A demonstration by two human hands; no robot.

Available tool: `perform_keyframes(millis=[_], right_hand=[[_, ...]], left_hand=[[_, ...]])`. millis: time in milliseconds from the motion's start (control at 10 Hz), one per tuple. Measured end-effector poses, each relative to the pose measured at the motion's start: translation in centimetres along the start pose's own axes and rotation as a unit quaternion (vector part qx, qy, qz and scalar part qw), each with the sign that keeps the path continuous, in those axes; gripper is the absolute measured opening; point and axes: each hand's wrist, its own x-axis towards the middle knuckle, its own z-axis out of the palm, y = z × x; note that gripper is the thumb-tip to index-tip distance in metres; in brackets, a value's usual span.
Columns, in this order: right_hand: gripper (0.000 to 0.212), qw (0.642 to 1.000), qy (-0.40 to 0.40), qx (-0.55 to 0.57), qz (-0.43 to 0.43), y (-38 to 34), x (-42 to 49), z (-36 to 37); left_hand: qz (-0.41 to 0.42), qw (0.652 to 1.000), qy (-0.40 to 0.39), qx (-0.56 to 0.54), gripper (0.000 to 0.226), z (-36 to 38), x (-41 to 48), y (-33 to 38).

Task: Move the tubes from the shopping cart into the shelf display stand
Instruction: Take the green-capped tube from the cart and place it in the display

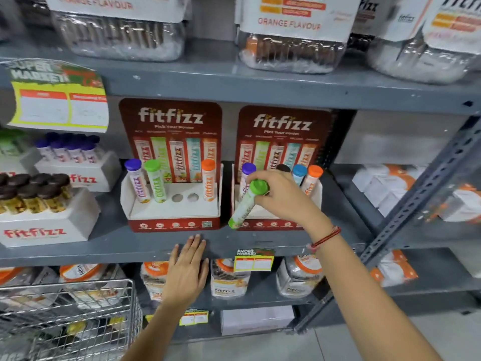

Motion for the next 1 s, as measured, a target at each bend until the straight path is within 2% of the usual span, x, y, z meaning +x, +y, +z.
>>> perform_keyframes(millis=[100,200,400,600,1000], right_hand=[[0.038,1.000,0.012,0.007,0.018,0.8,0.5,-1.1],[0.023,0.998,0.032,0.032,0.034,1.3,1.2,-1.8],[0.035,0.997,0.062,-0.025,0.025,3.0,3.7,-2.3],[0.047,0.995,0.048,-0.082,0.038,4.0,5.6,-2.3],[0.047,0.992,0.010,-0.097,0.075,5.1,6.5,-1.7]], left_hand=[[0.002,1.000,-0.006,0.006,0.061,0.1,-0.1,-0.4],[0.002,1.000,-0.007,0.007,0.061,0.0,-0.1,-0.4],[-0.002,1.000,-0.008,0.015,0.062,-0.1,-0.2,-0.3],[0.002,1.000,-0.005,0.020,0.064,-0.3,-0.2,-0.2],[0.004,1.000,-0.011,0.010,0.067,-0.6,-0.3,-0.2]])
